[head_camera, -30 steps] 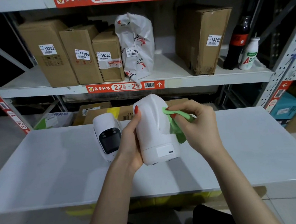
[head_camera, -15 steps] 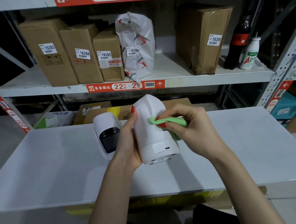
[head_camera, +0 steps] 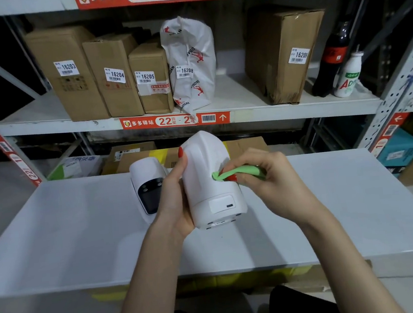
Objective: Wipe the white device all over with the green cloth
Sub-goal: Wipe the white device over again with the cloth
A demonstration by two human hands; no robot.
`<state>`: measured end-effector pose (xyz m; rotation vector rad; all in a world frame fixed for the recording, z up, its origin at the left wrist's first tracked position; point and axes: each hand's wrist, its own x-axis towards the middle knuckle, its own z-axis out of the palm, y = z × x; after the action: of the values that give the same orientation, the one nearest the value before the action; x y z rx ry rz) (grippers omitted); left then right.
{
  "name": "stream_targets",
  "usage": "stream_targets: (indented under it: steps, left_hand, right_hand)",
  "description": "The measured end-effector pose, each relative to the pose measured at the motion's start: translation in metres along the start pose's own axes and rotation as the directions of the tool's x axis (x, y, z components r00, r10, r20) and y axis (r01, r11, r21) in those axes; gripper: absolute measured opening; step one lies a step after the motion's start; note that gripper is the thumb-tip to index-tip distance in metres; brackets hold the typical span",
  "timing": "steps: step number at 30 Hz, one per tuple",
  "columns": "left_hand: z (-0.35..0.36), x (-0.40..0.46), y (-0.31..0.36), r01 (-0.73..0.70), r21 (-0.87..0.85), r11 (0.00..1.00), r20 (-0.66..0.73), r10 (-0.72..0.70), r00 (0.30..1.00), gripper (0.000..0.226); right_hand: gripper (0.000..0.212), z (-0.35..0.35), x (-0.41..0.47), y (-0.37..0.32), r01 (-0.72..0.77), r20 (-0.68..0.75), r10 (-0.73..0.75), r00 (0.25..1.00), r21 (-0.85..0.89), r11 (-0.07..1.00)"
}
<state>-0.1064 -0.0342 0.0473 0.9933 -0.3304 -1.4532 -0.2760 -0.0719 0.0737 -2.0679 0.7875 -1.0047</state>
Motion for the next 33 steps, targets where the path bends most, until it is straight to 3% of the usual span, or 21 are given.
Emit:
stream_targets:
  steps: [3, 6, 9, 12, 16, 19, 21, 24, 29, 33]
  left_hand:
    - [0.001, 0.0, -0.001, -0.002, -0.004, 1.0, -0.004, 0.002, 1.0, 0.059]
    - [0.001, -0.001, 0.001, -0.022, -0.026, 0.999, 0.003, 0.022, 1.0, 0.051]
    - [0.002, -0.001, 0.001, -0.037, -0.012, 0.999, -0.005, 0.037, 0.999, 0.052]
    - [0.004, -0.001, 0.0, -0.09, -0.014, 0.996, -0.056, 0.089, 0.994, 0.055]
    - [0.005, 0.0, -0.001, -0.195, 0.049, 0.979, -0.093, 0.199, 0.976, 0.029]
    - [0.007, 0.0, -0.002, -0.214, 0.081, 0.974, -0.085, 0.22, 0.972, 0.025]
    - [0.009, 0.0, -0.003, -0.21, 0.075, 0.975, -0.067, 0.215, 0.974, 0.025]
    - [0.013, -0.001, -0.004, -0.184, 0.056, 0.981, -0.057, 0.187, 0.981, 0.033]
    - [0.011, 0.003, -0.006, -0.148, -0.074, 0.986, -0.143, 0.137, 0.98, 0.048]
    - [0.012, 0.005, -0.009, -0.134, -0.115, 0.984, -0.154, 0.116, 0.981, 0.051]
  right_hand:
    - [0.023, 0.002, 0.0, -0.001, -0.03, -0.042, 0.031, 0.999, 0.02, 0.999]
    - [0.021, 0.005, 0.001, 0.006, -0.081, -0.192, 0.047, 0.98, -0.173, 0.982]
    - [0.019, 0.006, 0.001, 0.01, -0.127, -0.224, 0.067, 0.972, -0.266, 0.956]
    - [0.018, 0.007, -0.001, 0.007, -0.138, -0.149, 0.106, 0.983, -0.221, 0.966]
    - [0.019, 0.009, -0.002, 0.001, -0.132, -0.081, 0.121, 0.989, -0.153, 0.979]
    - [0.019, 0.011, -0.003, -0.006, -0.13, -0.073, 0.129, 0.989, -0.019, 0.991]
    - [0.013, 0.012, -0.005, -0.013, -0.127, -0.049, 0.129, 0.99, 0.055, 0.99]
    - [0.01, 0.015, -0.006, -0.017, -0.098, -0.04, 0.1, 0.994, 0.031, 0.995]
    - [0.021, 0.012, -0.004, -0.007, -0.014, -0.189, -0.038, 0.981, -0.269, 0.963]
    - [0.021, 0.014, -0.005, -0.013, -0.018, -0.124, 0.004, 0.992, -0.112, 0.994]
